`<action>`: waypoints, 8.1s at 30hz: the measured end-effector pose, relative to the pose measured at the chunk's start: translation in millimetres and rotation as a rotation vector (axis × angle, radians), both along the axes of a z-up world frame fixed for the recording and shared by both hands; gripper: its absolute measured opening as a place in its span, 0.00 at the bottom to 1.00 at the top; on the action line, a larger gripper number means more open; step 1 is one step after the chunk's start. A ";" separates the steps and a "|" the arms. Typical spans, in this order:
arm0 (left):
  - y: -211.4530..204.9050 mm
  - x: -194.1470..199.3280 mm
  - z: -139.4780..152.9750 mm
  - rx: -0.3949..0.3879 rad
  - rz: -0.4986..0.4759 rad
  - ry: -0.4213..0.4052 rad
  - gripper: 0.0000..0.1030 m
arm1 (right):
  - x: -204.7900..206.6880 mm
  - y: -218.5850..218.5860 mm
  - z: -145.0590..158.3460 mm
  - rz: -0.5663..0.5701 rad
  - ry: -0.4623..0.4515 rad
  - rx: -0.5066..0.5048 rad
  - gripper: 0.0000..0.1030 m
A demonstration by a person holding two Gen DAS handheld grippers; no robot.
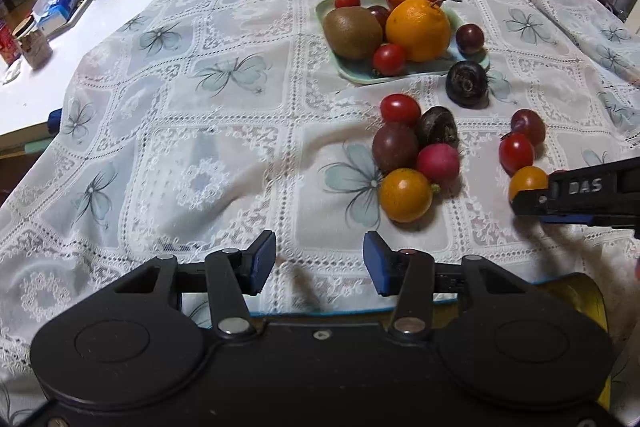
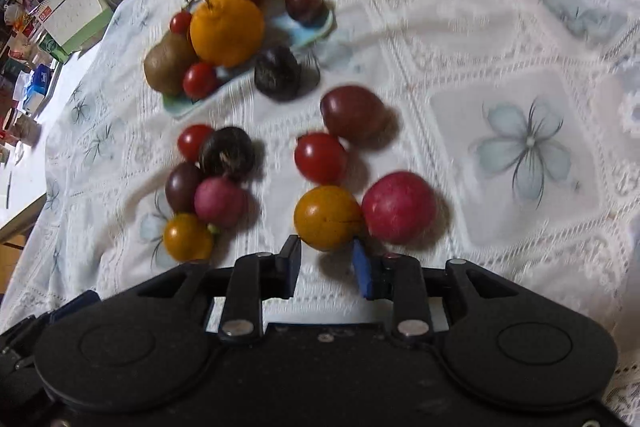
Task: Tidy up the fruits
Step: 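Grasp a yellow-orange tomato with the left tool while the right tool grasps another, then carry both yellow-orange tomatoes over the gold tray and open both tools to drop them, then move both open tools from the tray back toward the loose fruits, then grasp a red radish with the left tool while the right tool grasps a pink-red plum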
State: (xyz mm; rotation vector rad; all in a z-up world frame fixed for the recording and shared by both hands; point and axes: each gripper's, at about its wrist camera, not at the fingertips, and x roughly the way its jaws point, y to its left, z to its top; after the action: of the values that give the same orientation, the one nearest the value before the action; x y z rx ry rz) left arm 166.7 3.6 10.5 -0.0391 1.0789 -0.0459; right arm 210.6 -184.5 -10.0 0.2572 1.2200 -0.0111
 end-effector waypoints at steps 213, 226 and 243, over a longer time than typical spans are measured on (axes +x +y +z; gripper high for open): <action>4.9 -6.1 19.5 -0.041 0.009 0.001 0.45 | -31.9 -49.4 22.0 0.076 -0.052 -0.192 0.40; -28.9 32.6 17.0 -0.095 -0.060 0.009 0.45 | -8.1 -32.0 4.6 0.101 -0.073 -0.185 0.43; -57.1 72.3 -23.0 -0.100 -0.009 0.073 0.45 | -10.0 -36.6 -15.9 0.088 -0.130 -0.203 0.44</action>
State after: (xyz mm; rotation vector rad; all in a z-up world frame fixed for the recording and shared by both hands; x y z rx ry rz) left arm 239.0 -53.5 -12.5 -0.1264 1.1488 -0.1069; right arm 200.6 -221.1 -25.9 0.0264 1.0906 -0.0404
